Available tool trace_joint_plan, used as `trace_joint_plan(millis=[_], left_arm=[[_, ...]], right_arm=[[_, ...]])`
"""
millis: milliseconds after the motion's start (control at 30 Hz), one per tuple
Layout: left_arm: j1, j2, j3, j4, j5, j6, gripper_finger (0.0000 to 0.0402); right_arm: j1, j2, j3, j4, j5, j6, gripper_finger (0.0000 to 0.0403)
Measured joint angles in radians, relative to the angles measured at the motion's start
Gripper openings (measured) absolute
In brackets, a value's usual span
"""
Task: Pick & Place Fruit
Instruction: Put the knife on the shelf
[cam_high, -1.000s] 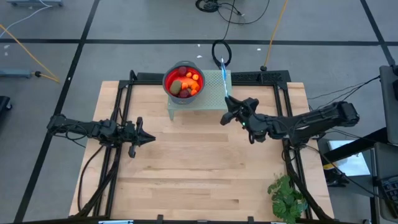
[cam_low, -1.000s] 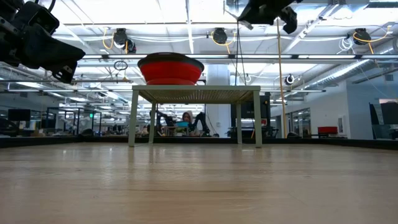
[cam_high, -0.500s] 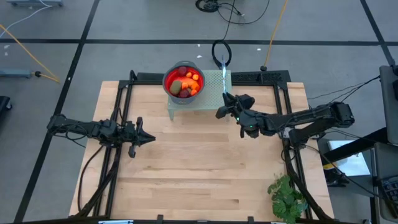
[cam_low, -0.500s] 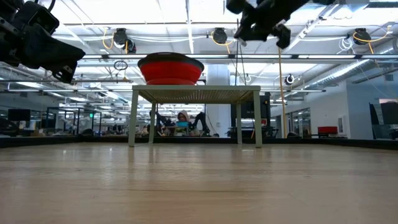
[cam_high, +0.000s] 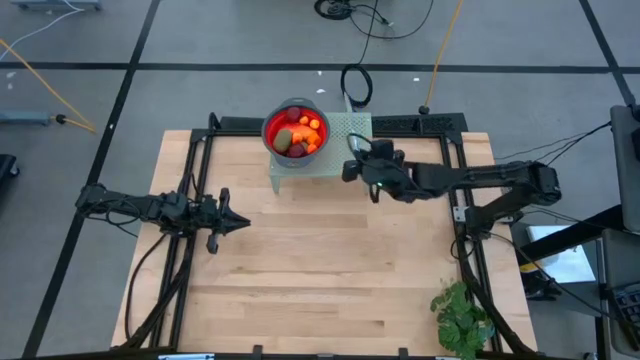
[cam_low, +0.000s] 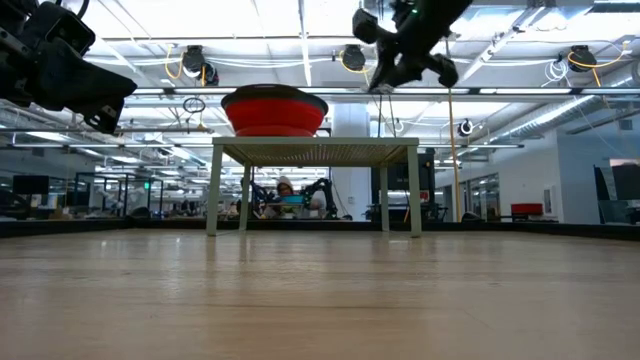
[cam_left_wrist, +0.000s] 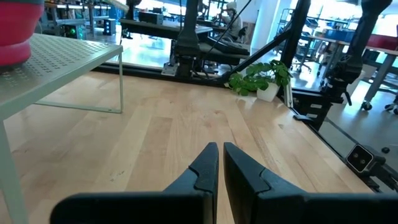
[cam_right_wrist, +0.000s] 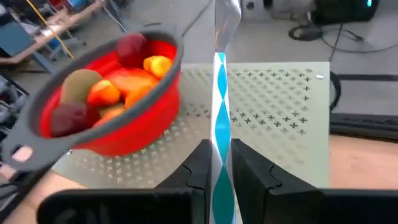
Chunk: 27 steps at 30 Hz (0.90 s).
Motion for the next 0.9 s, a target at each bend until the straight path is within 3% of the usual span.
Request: trace_joint_plan(millis=[233,500,900], left_arm=[[0.000,0.000,0.000,0.001,0.001,0.000,0.0024],[0.000,0.000,0.000,0.001,0.019,-0.003,0.0024],[0.000,0.000,0.000,0.000,0.020,0.000,0.0024]], right_arm=[[-0.051,0.116,0.173,-0.218,-0.092,0.076,0.0033],[-0.100,0.122,0.191,-0.401,-0.166,0.247,0.0035],[-0.101,0.162,0.190,-0.403,-0.220,0.348,0.0035]])
